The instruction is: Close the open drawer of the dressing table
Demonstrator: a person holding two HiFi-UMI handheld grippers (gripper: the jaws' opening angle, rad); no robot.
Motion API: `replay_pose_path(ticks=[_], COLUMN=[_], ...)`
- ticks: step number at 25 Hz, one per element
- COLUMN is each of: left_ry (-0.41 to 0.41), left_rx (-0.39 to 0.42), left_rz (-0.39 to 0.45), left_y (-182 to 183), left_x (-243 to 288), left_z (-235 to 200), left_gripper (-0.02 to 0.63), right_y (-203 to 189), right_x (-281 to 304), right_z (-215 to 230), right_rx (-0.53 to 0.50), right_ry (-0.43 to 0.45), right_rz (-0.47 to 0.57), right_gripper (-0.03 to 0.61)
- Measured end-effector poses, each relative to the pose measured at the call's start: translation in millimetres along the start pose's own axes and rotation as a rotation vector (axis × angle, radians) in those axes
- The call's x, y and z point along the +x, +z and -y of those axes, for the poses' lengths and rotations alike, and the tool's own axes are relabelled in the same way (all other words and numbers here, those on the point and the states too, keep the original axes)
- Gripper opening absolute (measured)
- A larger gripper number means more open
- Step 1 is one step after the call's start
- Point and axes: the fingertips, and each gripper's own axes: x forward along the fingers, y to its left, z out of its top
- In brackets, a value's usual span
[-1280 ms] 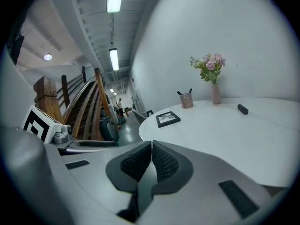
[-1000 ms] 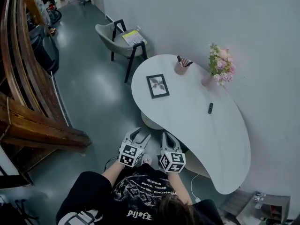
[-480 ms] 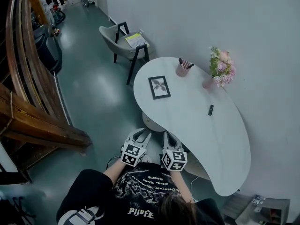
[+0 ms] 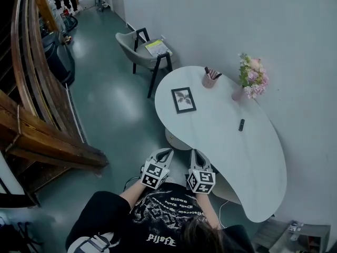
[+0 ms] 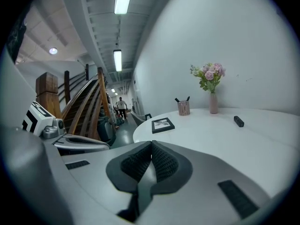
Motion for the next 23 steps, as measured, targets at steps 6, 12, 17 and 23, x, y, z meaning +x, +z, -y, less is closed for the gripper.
replay_pose_path(ticks=[6,12,17,23], left_ry=[-0.009,-0.007,-0.005,-0.016], left_rx=[-0.037,-0.033,-0.022,0.013], left_rz=[0.009,0.001,-0.003,-0.006], left_y=[-1.1,-3.6,-7.0,-8.7], left_x=[-2.5,-2.0,-4.6,-2.5], left_z=[1.7,5.8,8.4,19.5], left_gripper=[0.025,0.025,0.025,0.025], right_y=[0.9,-0.8,-6.0,-12.6], right_x=[-2.4,-2.6,-4.0,-9.7], right_z=[6.2,1.6,-0.6,4.0], right_rx=[0.021,0.002,-0.007,-0.033], right_ry=[-0.006,0.018,0.028,0.026], right_rz=[0.007,-0.003,-0.017,-0.032], right_gripper=[0.026,0.026,0.026,0.026])
